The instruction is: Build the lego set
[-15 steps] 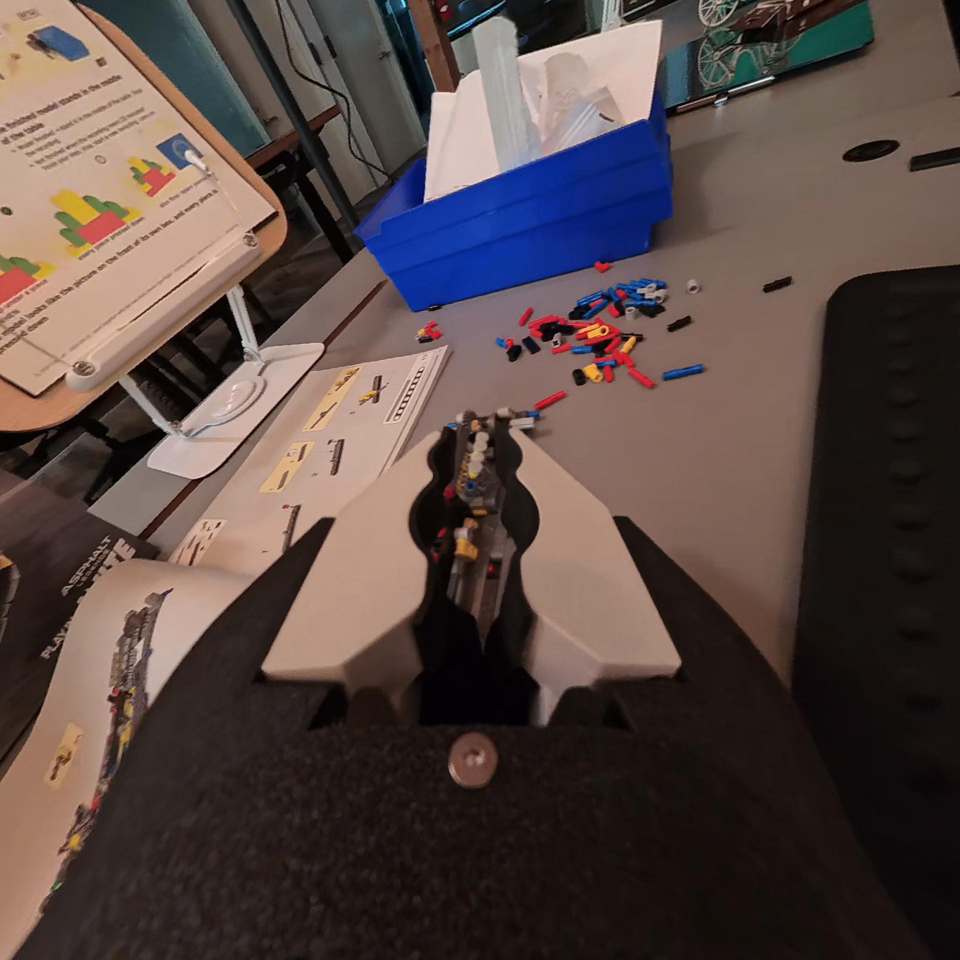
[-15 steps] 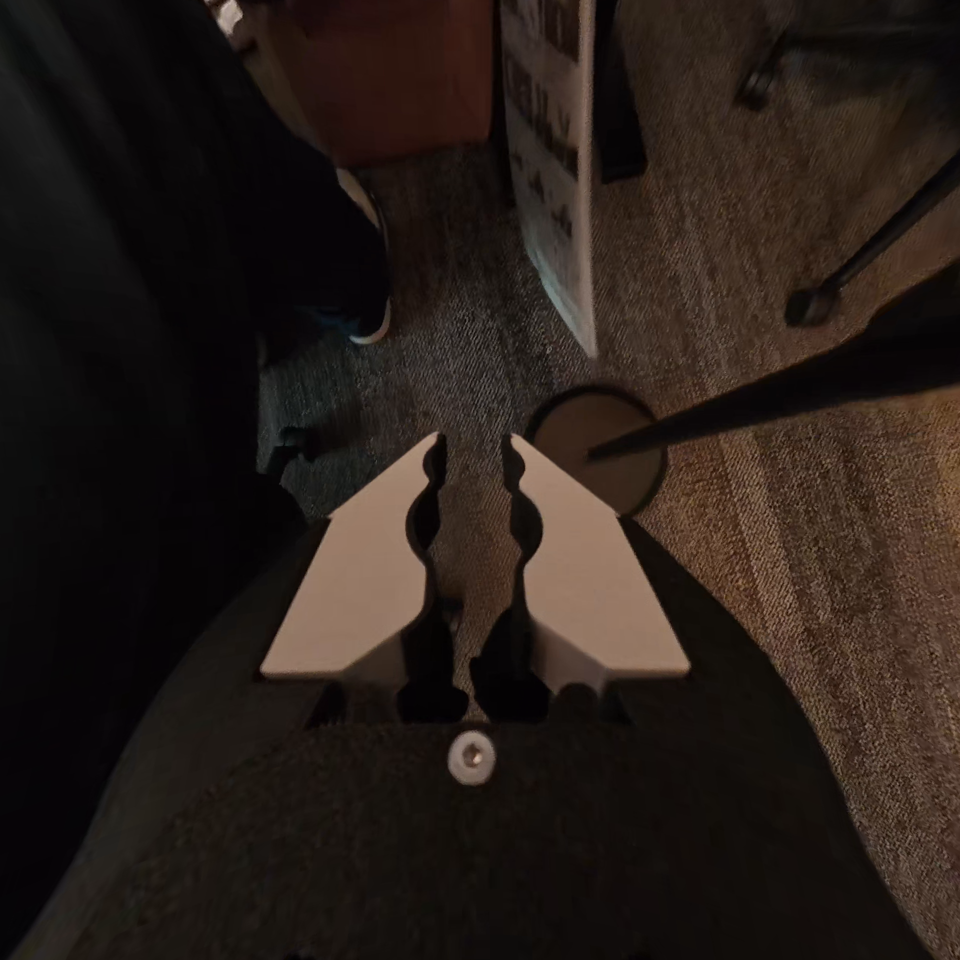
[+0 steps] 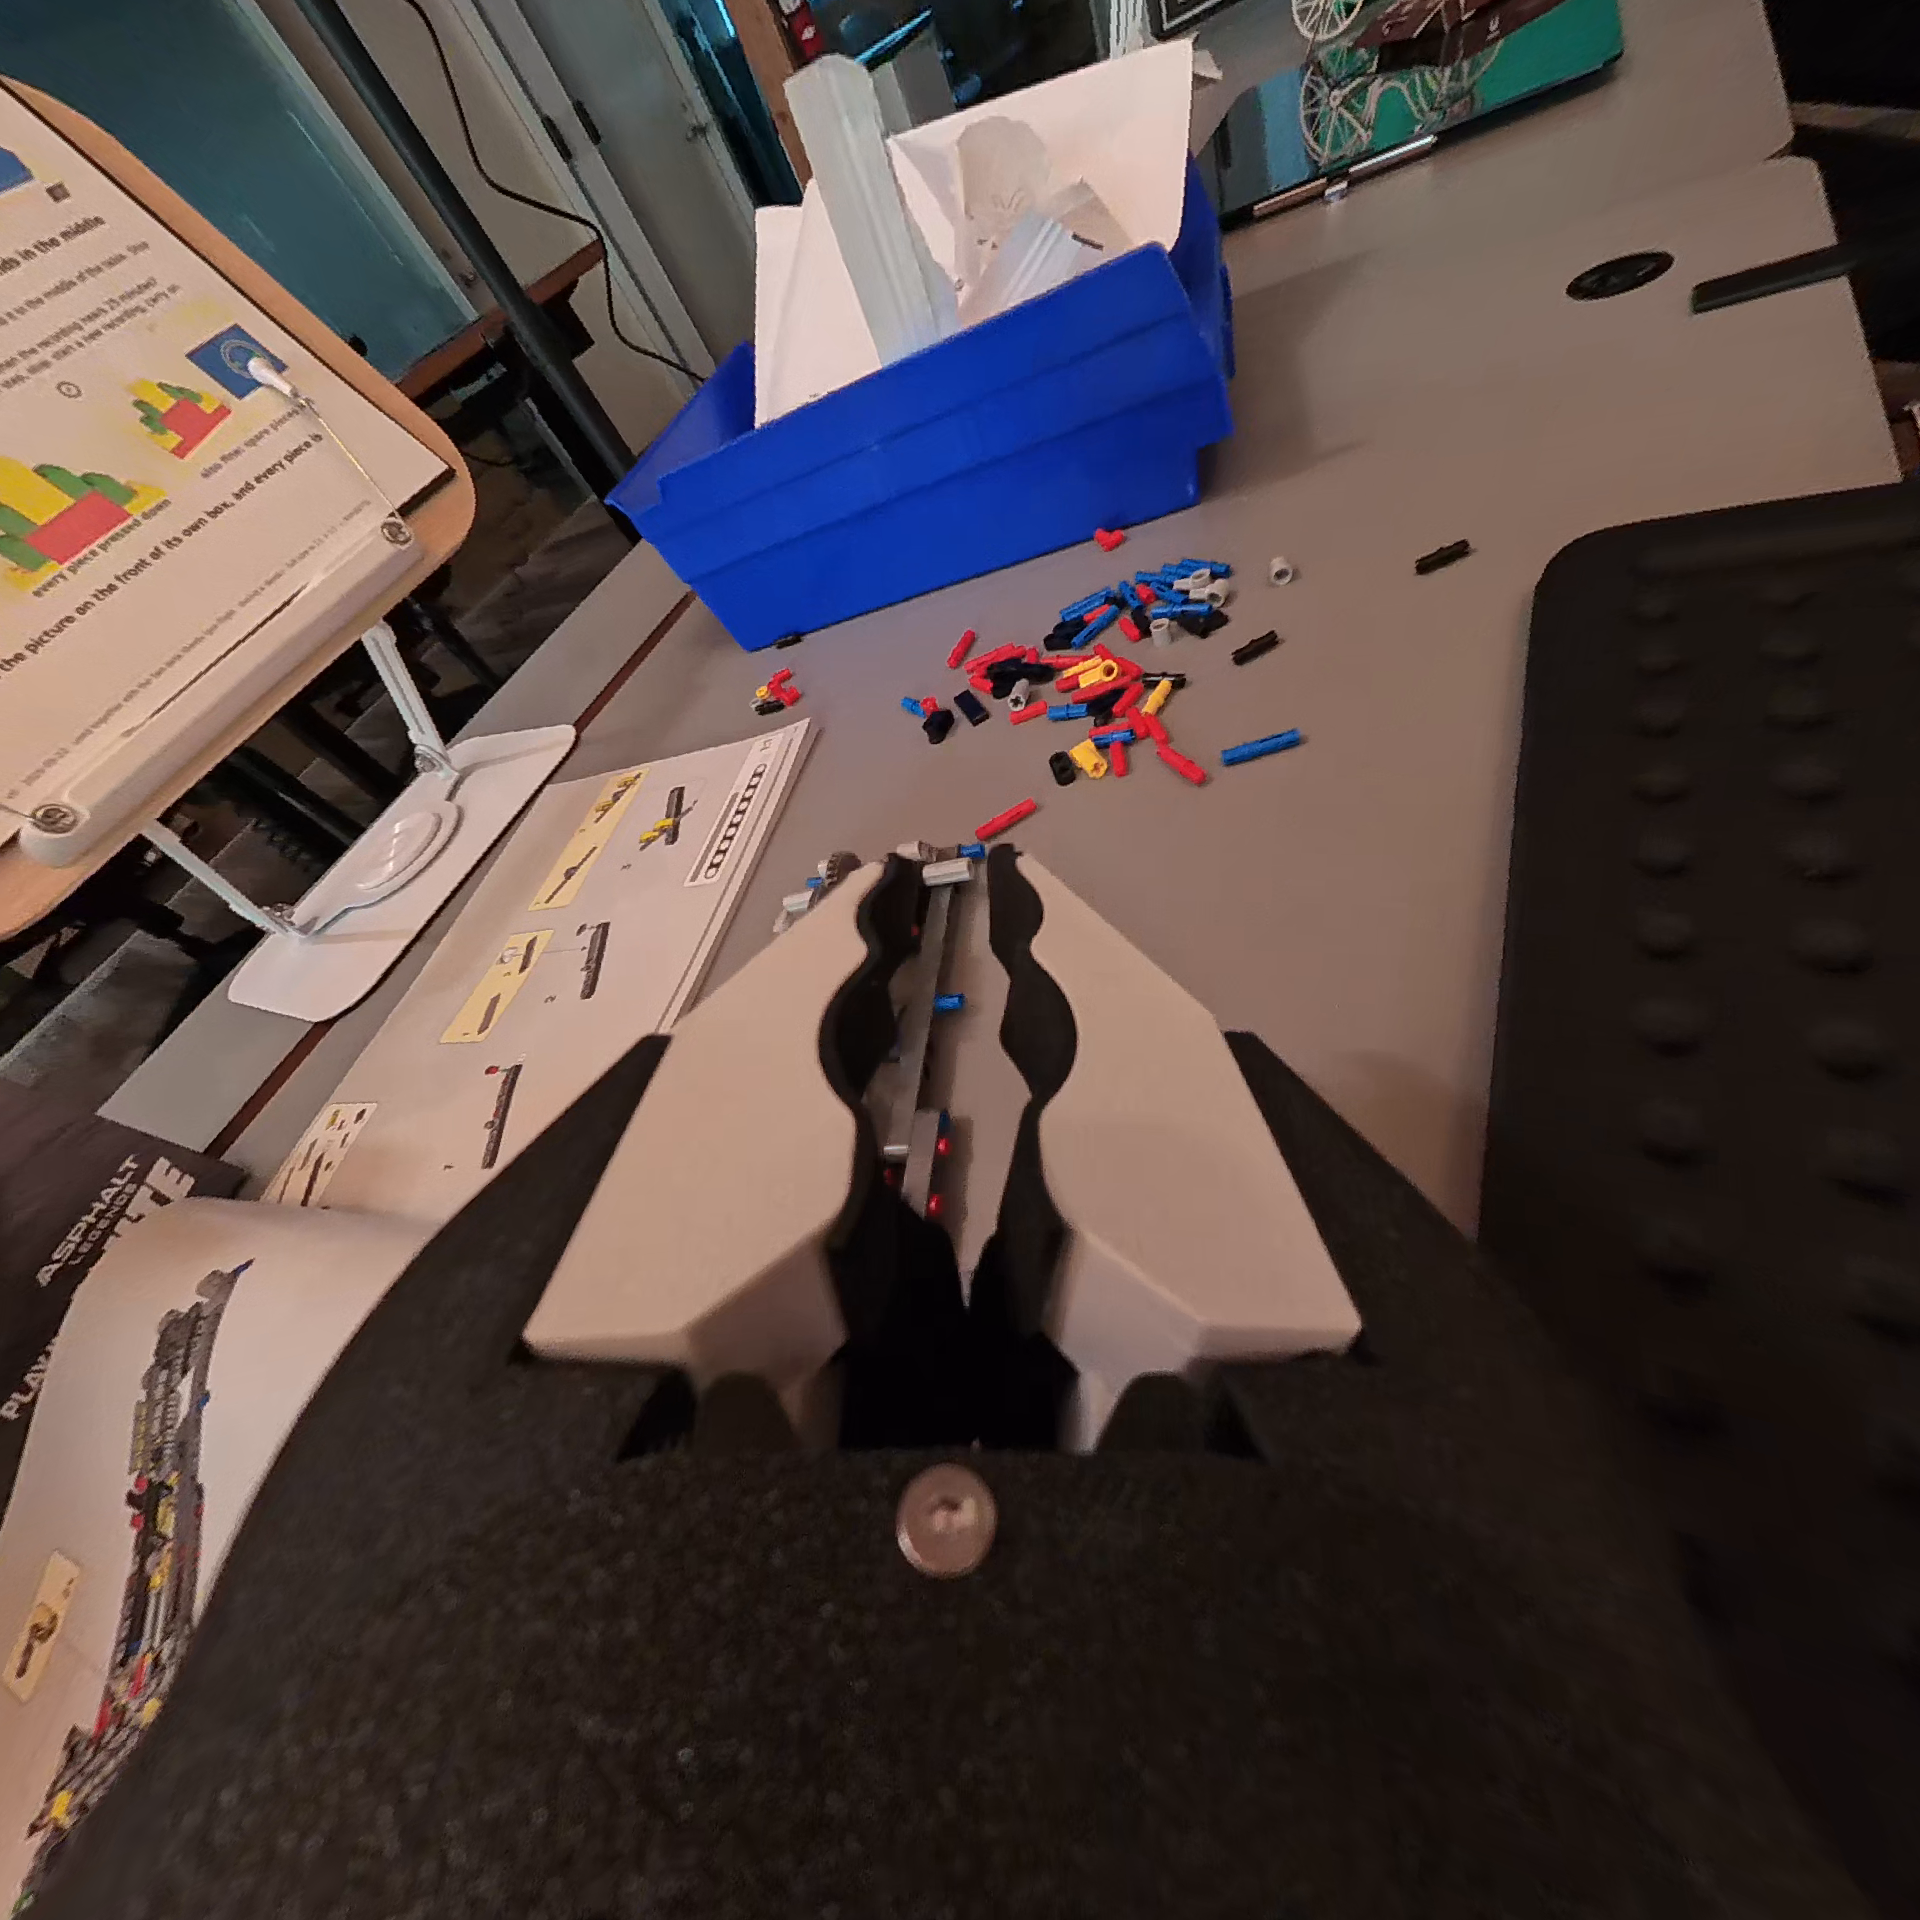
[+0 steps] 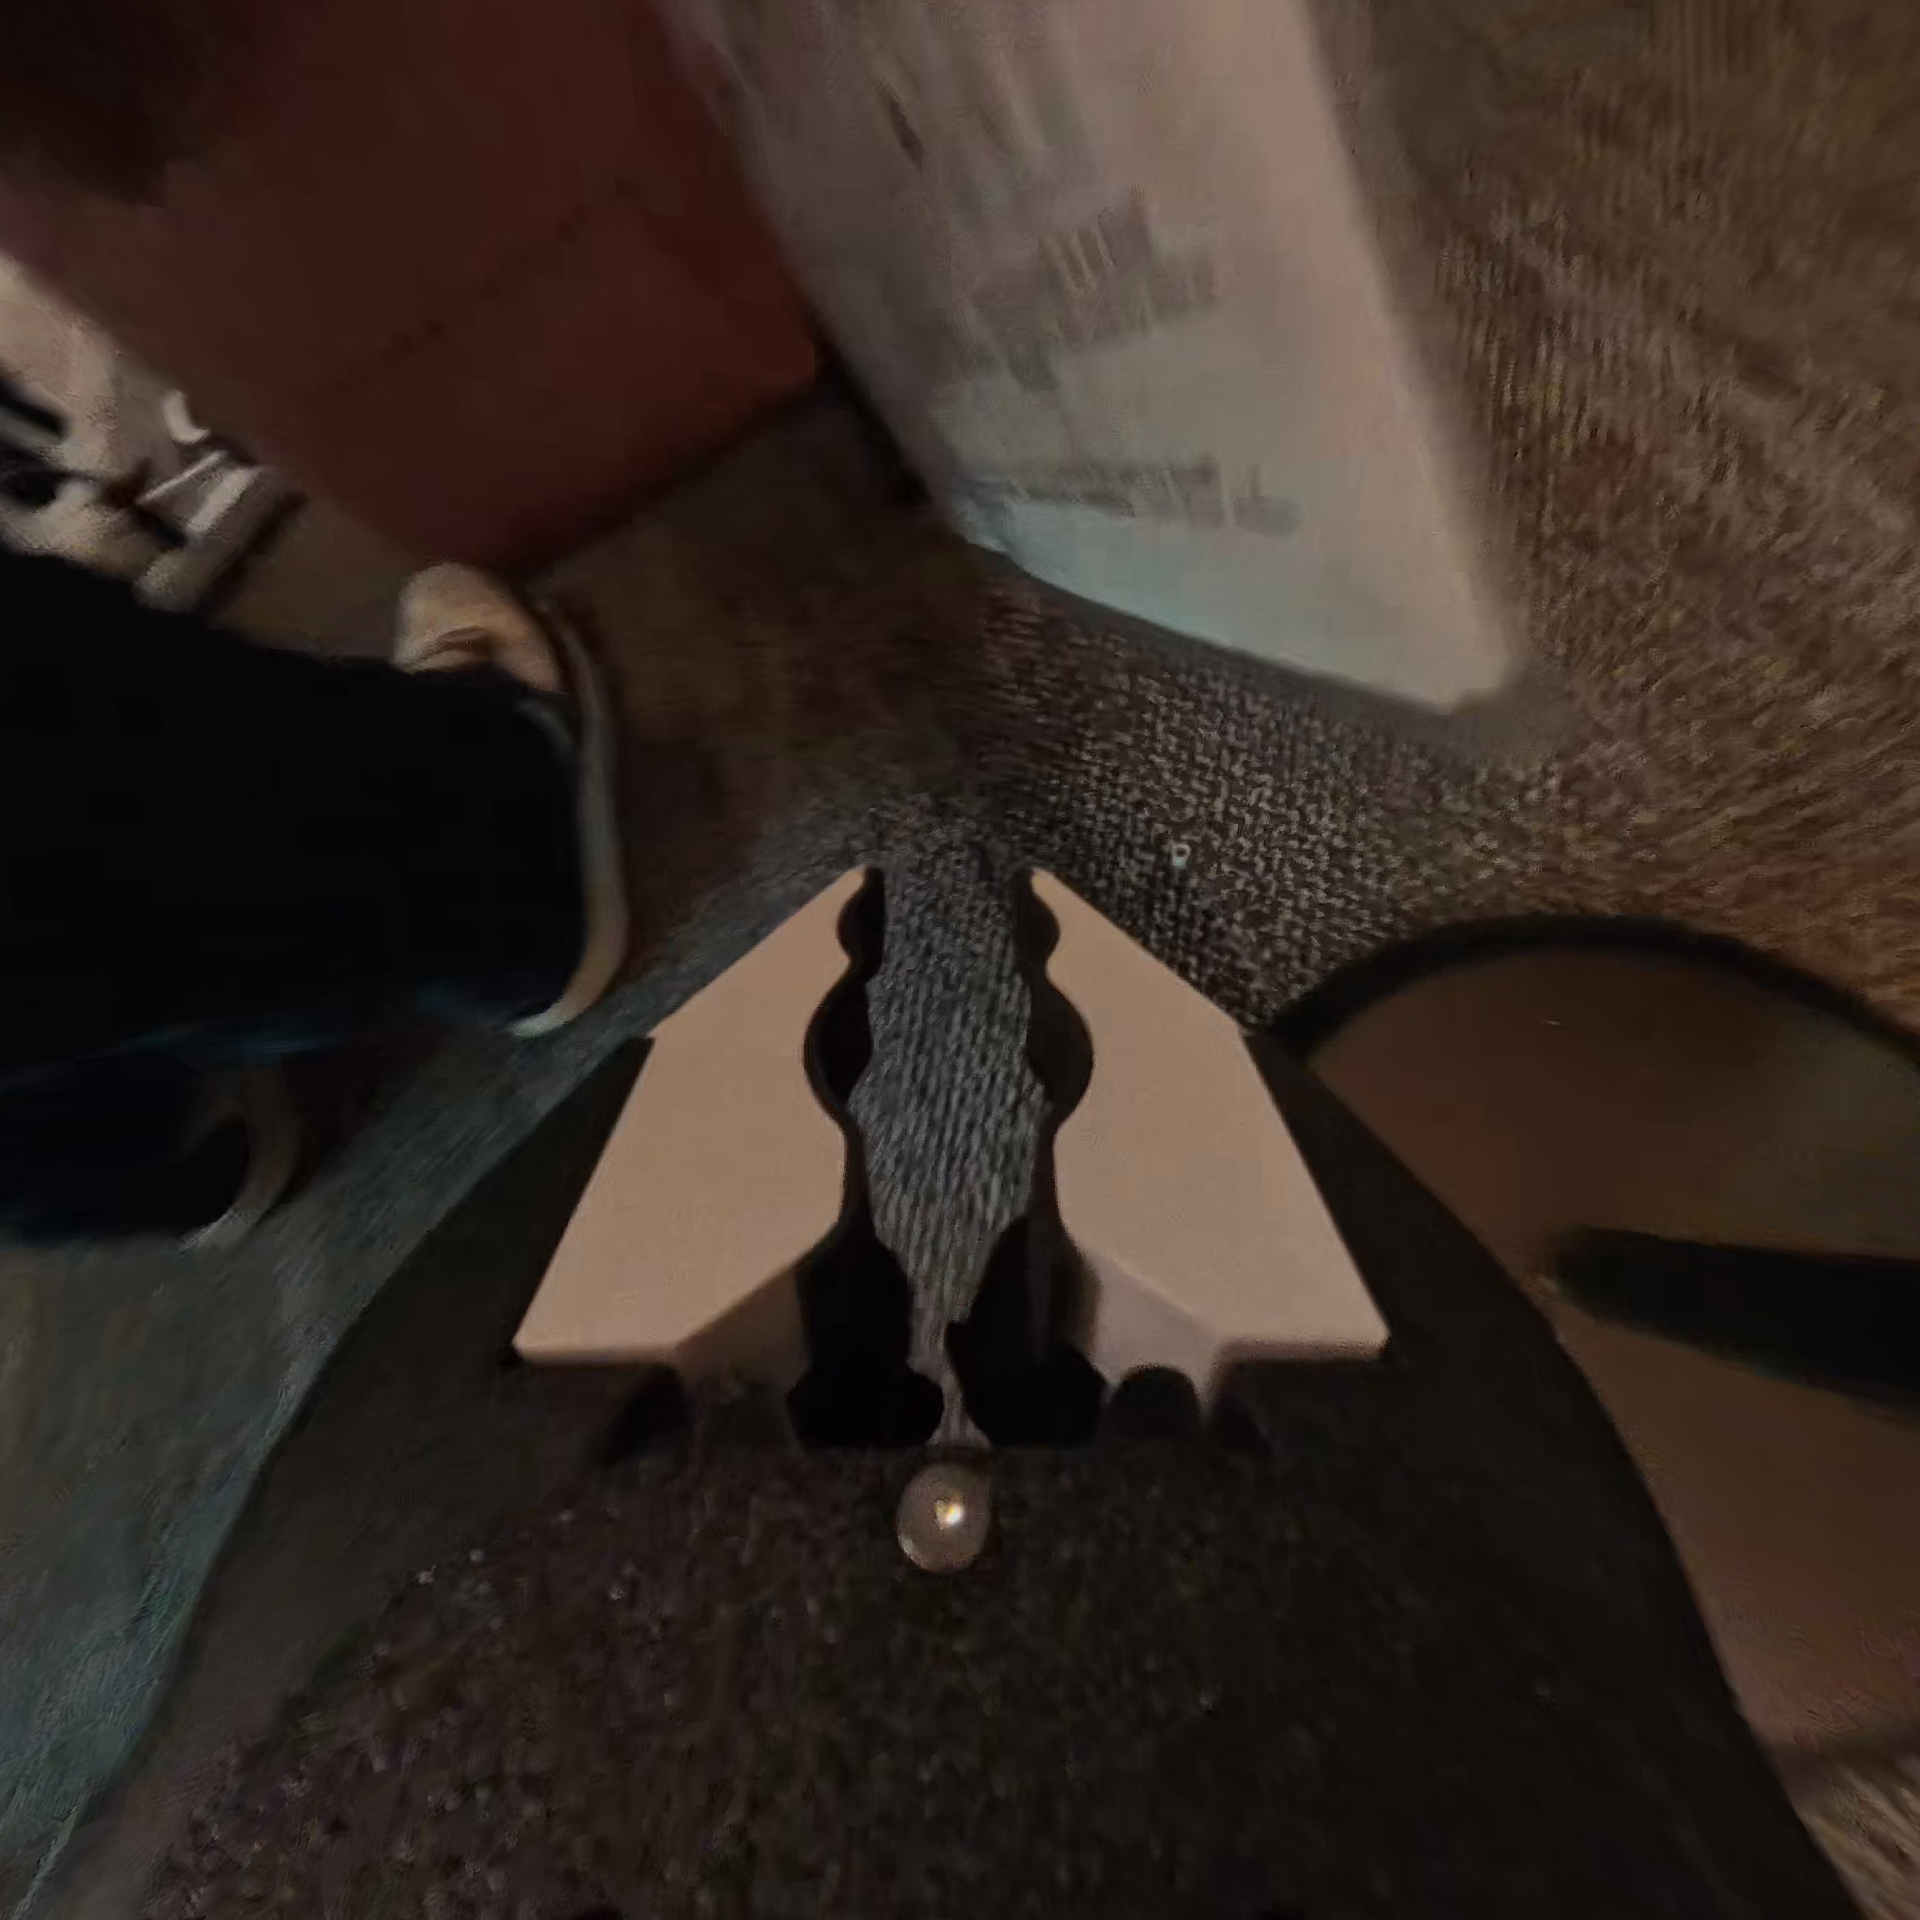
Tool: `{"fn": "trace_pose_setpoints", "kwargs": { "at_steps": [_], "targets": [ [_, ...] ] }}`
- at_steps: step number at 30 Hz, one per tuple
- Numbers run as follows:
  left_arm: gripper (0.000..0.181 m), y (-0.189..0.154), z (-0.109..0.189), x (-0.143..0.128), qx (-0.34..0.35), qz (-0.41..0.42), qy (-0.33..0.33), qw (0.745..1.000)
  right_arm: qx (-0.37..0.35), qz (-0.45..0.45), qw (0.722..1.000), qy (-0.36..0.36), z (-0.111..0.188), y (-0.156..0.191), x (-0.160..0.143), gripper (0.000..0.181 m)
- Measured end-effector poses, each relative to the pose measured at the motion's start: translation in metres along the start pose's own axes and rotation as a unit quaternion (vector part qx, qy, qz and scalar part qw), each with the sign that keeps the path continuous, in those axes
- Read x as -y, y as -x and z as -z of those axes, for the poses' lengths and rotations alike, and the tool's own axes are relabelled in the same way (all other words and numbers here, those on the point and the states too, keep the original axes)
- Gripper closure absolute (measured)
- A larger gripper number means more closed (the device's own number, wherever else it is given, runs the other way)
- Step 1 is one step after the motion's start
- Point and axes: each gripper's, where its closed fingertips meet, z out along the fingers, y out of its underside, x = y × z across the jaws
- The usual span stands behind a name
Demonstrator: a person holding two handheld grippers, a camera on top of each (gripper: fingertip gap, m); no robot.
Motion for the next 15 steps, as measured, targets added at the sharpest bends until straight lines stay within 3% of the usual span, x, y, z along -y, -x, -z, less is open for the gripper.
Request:
{"fn": "trace_pose_setpoints", "kwargs": {
  "at_steps": [3, 6, 9, 15],
  "targets": [
    [0.169, -0.008, 0.002, 0.011, -0.013, -0.006, -0.028, 1.000, -0.107, -0.008, 0.994, 0.014, -0.080, -0.050, -0.045, 0.158],
    [0.169, -0.018, -0.001, 0.016, -0.024, -0.016, -0.030, 0.999, -0.180, -0.069, 0.981, 0.024, -0.119, -0.084, -0.082, 0.160],
    [0.168, -0.032, -0.006, 0.014, -0.049, -0.027, -0.018, 0.998, -0.151, -0.088, 0.985, 0.005, -0.148, -0.080, -0.087, 0.159],
    [0.168, -0.052, -0.008, 0.005, -0.079, -0.057, -0.003, 0.995, -0.209, -0.029, 0.977, -0.006, -0.171, -0.100, -0.076, 0.160]
  ]
}}
